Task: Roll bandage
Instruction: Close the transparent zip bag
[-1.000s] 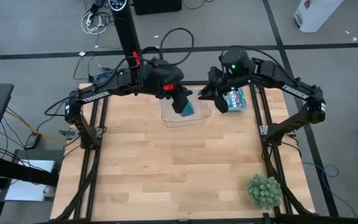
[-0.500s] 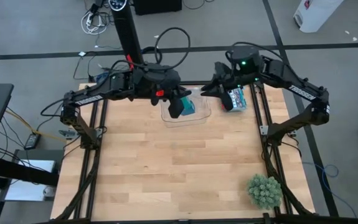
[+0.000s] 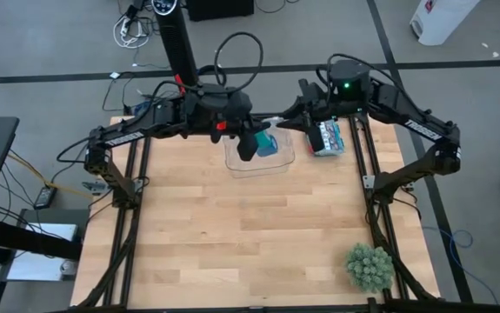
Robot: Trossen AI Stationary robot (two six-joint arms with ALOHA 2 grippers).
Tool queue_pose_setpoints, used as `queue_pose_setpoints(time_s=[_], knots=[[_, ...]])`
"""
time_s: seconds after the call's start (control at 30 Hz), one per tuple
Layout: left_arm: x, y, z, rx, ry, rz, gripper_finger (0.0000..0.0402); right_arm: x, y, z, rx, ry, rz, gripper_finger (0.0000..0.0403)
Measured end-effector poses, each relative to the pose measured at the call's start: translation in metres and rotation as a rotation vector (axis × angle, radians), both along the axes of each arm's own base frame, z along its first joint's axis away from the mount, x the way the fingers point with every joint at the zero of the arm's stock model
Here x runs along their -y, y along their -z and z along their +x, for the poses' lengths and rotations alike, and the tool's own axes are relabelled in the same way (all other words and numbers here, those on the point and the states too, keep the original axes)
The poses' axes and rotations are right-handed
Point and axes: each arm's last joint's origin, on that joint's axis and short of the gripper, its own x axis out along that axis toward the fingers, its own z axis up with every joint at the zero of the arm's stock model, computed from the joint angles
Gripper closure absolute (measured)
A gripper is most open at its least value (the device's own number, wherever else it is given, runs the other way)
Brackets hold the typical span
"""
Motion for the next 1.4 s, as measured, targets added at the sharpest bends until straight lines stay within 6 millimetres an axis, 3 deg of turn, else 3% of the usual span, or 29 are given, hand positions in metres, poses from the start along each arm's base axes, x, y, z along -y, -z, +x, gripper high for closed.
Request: queue_pose_setpoints(time_s=[0.1,0.23,0.47,0.77,0.9,1.13,1.4], knots=[[0.0,-0.001,0.0,0.01,-0.009,-0.003,0.0398,-0.001,0.004,0.006,-0.018,-0.031,0.005,0.0329],[0.0,0.0,0.0,0.003,-0.013,-0.003,0.0396,-0.003,0.008,0.011,-0.029,-0.055,0.005,0.039],[-0.001,-0.001,0.0,0.021,-0.03,-0.03,0.0389,-0.001,0.006,0.01,-0.014,-0.033,-0.002,0.0402],[-0.001,-0.018,-0.012,0.1,-0.021,-0.038,0.0278,0.0,0.008,0.009,-0.037,-0.025,0.011,0.0403],[-0.001,-0.019,-0.01,0.108,-0.011,0.002,0.025,0.001,0.008,0.01,-0.04,-0.026,0.01,0.0403],[-0.002,-0.013,-0.002,0.085,-0.008,0.034,0.0248,0.001,0.008,0.01,-0.032,-0.021,0.005,0.0403],[-0.003,-0.013,-0.001,0.081,-0.003,0.06,0.0291,0.001,0.008,0.01,-0.032,-0.021,0.005,0.0403]])
